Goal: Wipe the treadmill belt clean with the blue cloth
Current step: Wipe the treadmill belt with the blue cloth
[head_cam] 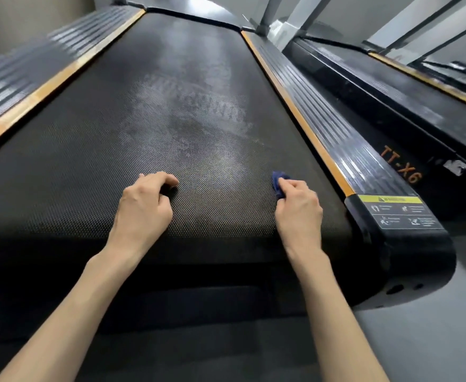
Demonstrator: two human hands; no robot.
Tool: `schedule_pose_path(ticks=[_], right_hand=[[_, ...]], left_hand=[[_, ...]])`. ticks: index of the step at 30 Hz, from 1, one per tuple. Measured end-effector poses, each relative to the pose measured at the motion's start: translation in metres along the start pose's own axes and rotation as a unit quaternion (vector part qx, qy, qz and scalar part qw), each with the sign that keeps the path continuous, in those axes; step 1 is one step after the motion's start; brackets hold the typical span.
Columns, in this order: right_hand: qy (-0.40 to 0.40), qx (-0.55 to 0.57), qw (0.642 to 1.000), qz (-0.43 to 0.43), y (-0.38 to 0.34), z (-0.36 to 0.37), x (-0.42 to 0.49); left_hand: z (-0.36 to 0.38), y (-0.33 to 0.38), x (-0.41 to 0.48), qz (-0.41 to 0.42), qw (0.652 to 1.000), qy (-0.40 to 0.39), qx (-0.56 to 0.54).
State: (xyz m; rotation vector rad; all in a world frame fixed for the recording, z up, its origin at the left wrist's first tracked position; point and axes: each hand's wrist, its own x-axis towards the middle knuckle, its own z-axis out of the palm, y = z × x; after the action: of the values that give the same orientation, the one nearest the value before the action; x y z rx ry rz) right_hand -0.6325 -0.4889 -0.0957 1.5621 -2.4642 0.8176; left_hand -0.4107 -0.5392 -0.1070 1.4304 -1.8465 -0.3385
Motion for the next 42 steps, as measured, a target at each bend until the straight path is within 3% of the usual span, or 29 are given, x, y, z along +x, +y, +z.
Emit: schedule_pose_path(ticks=[3, 6, 8, 11, 14, 18, 21, 24, 26, 28, 31, 33, 34, 37, 40, 42], right_hand=[[0.015, 0.063, 0.993, -0.098, -0.047, 0.015, -0.026], [-0.034, 0.143, 0.962, -0.232, -0.096, 0.030, -0.063], [-0.061, 0.168, 0.949, -0.259, -0.103, 0.032, -0.070], [-0.029, 0.149, 0.960, -0.235, -0.076, 0.026, -0.056], [0.038, 0.098, 0.987, -0.125, -0.033, 0.015, -0.032], [0.020, 0.063, 0.998, -0.014, -0.015, 0.009, -0.018], [0.034, 0.091, 0.989, -0.109, -0.056, 0.020, -0.041], [-0.041, 0.150, 0.954, -0.255, -0.095, 0.032, -0.066], [-0.076, 0.146, 0.945, -0.284, -0.089, 0.031, -0.046], [-0.075, 0.100, 0.961, -0.245, -0.063, 0.031, -0.005], [-0.085, 0.027, 0.995, -0.048, -0.026, 0.028, 0.068], [-0.095, 0.044, 0.994, 0.043, -0.044, 0.036, 0.091], [-0.106, 0.053, 0.992, 0.040, -0.066, 0.045, 0.093], [-0.157, 0.104, 0.975, -0.120, -0.156, 0.083, 0.076], [-0.225, 0.133, 0.904, -0.339, -0.225, 0.111, 0.042], [-0.234, 0.121, 0.873, -0.410, -0.228, 0.116, 0.047]], left_hand=[[-0.001, 0.005, 0.001, -0.023, 1.000, 0.011, -0.007], [-0.003, 0.008, 0.002, -0.045, 0.998, 0.017, -0.028], [-0.006, 0.007, 0.004, -0.058, 0.997, 0.019, -0.044], [-0.008, 0.004, 0.004, -0.057, 0.998, 0.011, -0.033], [-0.012, 0.002, 0.003, -0.081, 0.995, 0.009, -0.051], [-0.011, 0.004, 0.003, -0.090, 0.993, 0.010, -0.074], [-0.006, 0.010, 0.003, -0.065, 0.995, 0.017, -0.076], [-0.003, 0.007, 0.006, -0.042, 0.997, 0.012, -0.068], [-0.006, -0.002, 0.009, -0.001, 0.999, 0.000, -0.036], [-0.015, -0.018, 0.013, 0.040, 0.999, -0.019, 0.028], [-0.036, -0.047, 0.023, 0.033, 0.994, -0.031, 0.096], [-0.049, -0.066, 0.031, 0.016, 0.992, -0.024, 0.125], [-0.053, -0.074, 0.035, 0.012, 0.990, -0.021, 0.136], [-0.057, -0.093, 0.046, -0.009, 0.991, -0.007, 0.136], [-0.054, -0.106, 0.048, -0.038, 0.990, 0.013, 0.134], [-0.052, -0.110, 0.046, -0.037, 0.989, 0.013, 0.141]])
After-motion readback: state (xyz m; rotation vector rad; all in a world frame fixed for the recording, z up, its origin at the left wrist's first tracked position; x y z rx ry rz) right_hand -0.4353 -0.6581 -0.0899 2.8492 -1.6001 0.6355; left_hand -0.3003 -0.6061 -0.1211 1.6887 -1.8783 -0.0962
